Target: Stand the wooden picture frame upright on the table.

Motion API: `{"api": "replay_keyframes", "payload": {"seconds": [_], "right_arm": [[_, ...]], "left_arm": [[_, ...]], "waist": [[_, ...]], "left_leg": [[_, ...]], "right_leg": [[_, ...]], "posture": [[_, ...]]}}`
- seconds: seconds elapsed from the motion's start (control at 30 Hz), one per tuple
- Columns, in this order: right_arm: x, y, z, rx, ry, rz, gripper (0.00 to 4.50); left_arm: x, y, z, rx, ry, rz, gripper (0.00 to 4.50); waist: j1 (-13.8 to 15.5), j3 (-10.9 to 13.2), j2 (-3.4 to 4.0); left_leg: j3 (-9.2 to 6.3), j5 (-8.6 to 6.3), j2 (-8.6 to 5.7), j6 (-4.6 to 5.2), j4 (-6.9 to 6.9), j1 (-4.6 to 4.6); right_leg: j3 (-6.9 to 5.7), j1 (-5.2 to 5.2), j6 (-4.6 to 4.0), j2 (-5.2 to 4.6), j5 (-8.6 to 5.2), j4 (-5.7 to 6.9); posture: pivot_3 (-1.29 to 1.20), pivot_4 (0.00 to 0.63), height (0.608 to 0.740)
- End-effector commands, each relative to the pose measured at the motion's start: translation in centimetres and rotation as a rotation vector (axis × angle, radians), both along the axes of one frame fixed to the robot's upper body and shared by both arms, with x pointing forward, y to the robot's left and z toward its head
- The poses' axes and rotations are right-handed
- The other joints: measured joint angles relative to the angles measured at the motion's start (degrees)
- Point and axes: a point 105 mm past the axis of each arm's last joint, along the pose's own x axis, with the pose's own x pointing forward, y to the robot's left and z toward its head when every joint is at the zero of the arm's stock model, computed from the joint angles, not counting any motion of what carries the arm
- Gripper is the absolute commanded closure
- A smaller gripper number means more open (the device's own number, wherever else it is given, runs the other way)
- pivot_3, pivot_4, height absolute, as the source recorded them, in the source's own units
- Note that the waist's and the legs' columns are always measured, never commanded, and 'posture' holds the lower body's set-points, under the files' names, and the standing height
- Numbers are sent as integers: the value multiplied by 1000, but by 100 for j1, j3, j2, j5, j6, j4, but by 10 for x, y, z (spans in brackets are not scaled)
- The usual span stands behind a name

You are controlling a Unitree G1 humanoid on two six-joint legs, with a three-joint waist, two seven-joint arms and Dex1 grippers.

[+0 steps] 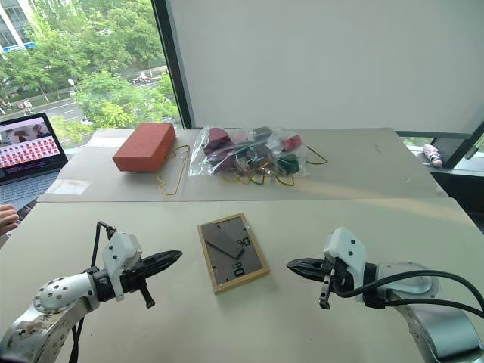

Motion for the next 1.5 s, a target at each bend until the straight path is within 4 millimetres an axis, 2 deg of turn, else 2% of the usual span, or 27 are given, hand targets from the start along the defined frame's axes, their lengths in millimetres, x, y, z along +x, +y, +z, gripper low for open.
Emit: {"api": "replay_keyframes", "payload": {"seconds": [0.03,0.07,0.13,0.2,0.3,0.5,0.6,0.77,1.07,1.13,1.23,1.33,1.43,1.5], "right_arm": [[22,-11,-2,-67,-52,-80,4474],[38,-16,-9,-118,-53,-134,4474],[72,-15,-23,-174,-66,-228,4474],[85,-9,-27,-186,-79,-246,4474],[93,4,-41,-255,-92,-216,4474],[80,42,-49,-267,-89,-118,4474],[62,55,-49,-253,-55,-72,4474],[48,60,-51,-259,-13,-80,4474],[47,59,-49,-261,-4,-125,4474],[48,57,-51,-267,-2,-135,4474],[48,53,-52,-275,2,-146,4474],[50,46,-51,-282,0,-165,4474],[56,34,-49,-282,-1,-201,4474],[57,31,-47,-269,1,-210,4500]], "left_arm": [[9,0,-1,34,-17,15,4500],[16,3,-6,57,0,39,4500],[32,2,-20,121,28,62,4500],[37,-3,-25,132,47,42,4500],[49,-17,-31,199,56,-3,4500],[69,-28,-34,277,37,-65,4500],[80,-35,-32,291,11,-86,4500],[91,-41,-33,296,-12,-109,4500],[95,-52,-41,287,-24,-150,4500],[93,-49,-44,293,-18,-148,4500],[89,-33,-45,312,-12,-116,4500],[83,-11,-35,324,-50,-63,4500],[75,4,-15,366,-213,-55,4500],[65,6,-8,493,-413,-126,3986]], "waist": [[-1,0,0],[-16,0,-1],[-44,3,-6],[-56,3,-6],[-42,3,-6],[-137,-1,-9],[-124,-1,-9],[-101,-1,-9],[-25,-2,-8],[-20,-2,-8],[-30,-2,-7],[-84,-2,-7],[-130,-2,-7],[-115,-1,-7]], "left_leg": [[0,0,0,0,0,0],[0,0,0,0,0,0],[6,5,-2,-9,6,14],[3,9,0,-15,6,12],[-3,9,2,-14,5,7],[-3,8,0,-13,5,-23],[-7,3,0,-5,5,-16],[-8,6,-2,-9,19,-13],[-8,6,-3,-8,22,-8],[-8,6,-3,-8,23,-8],[-8,5,-3,-8,24,-7],[-8,3,-1,-4,23,-5],[-9,2,0,-2,22,-4],[-9,2,0,-3,21,-5]], "right_leg": [[0,0,0,0,0,0],[0,0,0,0,0,0],[3,12,-4,0,6,3],[3,10,-9,6,14,2],[2,-3,-10,8,4,16],[0,-19,-2,4,6,19],[-2,-20,-3,6,5,9],[-2,-11,-3,5,5,16],[-2,-8,-3,5,5,18],[-2,-7,-3,4,5,18],[0,-7,-3,5,5,18],[0,-9,-3,6,5,20],[0,-11,-3,6,5,20],[0,-11,-3,5,5,20]], "posture": [[0,150,740],[0,150,740],[0,150,740],[0,150,740],[0,150,740],[0,150,740],[0,150,740],[0,150,740],[0,150,740],[0,150,740],[0,150,740],[0,150,740],[0,150,740],[0,150,740]]}}
